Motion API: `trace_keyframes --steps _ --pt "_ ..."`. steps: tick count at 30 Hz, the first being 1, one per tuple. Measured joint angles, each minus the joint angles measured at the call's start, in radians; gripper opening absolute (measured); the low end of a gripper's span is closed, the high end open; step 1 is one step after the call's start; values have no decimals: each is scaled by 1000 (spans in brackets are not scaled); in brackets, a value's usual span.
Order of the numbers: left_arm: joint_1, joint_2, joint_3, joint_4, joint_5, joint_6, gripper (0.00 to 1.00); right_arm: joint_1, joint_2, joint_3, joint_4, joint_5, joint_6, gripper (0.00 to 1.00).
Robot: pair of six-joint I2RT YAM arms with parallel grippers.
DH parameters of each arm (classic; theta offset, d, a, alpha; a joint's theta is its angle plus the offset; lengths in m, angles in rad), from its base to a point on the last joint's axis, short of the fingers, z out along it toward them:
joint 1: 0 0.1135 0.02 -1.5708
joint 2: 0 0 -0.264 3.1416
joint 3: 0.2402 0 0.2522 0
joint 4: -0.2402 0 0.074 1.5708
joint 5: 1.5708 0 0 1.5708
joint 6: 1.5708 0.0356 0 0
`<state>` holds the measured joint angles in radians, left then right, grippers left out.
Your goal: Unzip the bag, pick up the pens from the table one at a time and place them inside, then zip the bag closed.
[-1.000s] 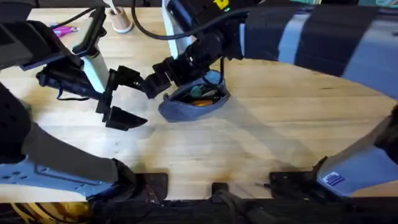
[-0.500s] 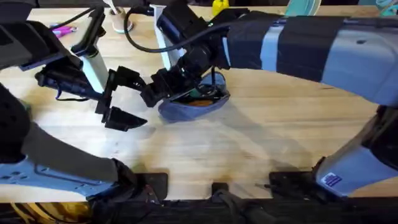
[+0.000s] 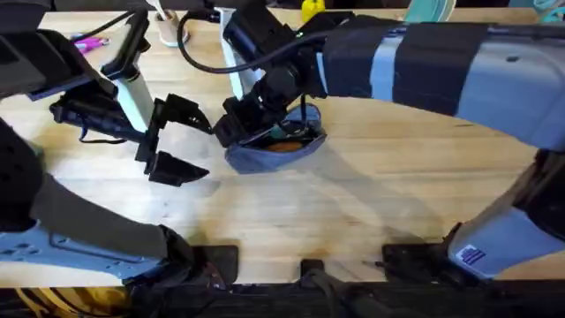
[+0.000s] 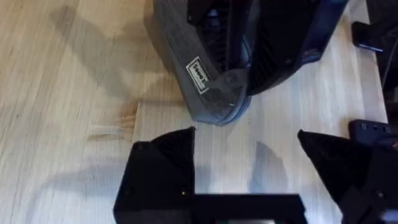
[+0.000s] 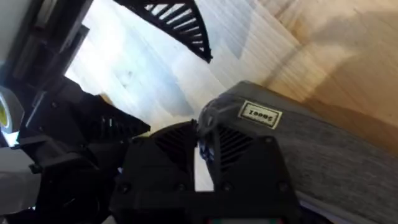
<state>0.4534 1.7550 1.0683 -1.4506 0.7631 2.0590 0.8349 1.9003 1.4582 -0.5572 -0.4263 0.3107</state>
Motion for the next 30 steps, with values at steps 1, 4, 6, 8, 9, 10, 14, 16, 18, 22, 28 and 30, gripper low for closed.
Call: trace_keyframes --steps 1,4,6,8,9,10,14,16,18,22,28,30 --pt "0 0 0 0 0 0 993 0 0 0 -3 0 0 126" --pt "0 0 0 0 0 0 993 0 0 0 -12 0 3 35" --pt "0 0 0 0 0 0 993 0 0 0 -13 0 3 33" --pt "0 0 0 0 0 0 993 -2 0 0 -12 -1 3 32" --pt "0 0 0 0 0 0 993 -4 0 0 -13 -1 3 32" --pt "0 0 0 0 0 0 993 -7 0 1 -14 -2 3 32" --pt "0 0 0 8 0 0 993 -13 -1 18 -20 -8 -32 31" --pt "0 0 0 17 1 0 993 -14 -6 34 -23 -8 -60 31" --pt "0 0 0 19 8 0 993 -15 -15 53 -27 -6 -78 31" --pt "0 0 0 23 31 0 994 -18 -24 81 -28 17 -99 31" --pt "0 0 0 18 60 0 994 -30 -24 85 -8 50 -102 31" --pt "0 0 0 22 64 0 994 -31 -24 86 -6 56 -101 31"
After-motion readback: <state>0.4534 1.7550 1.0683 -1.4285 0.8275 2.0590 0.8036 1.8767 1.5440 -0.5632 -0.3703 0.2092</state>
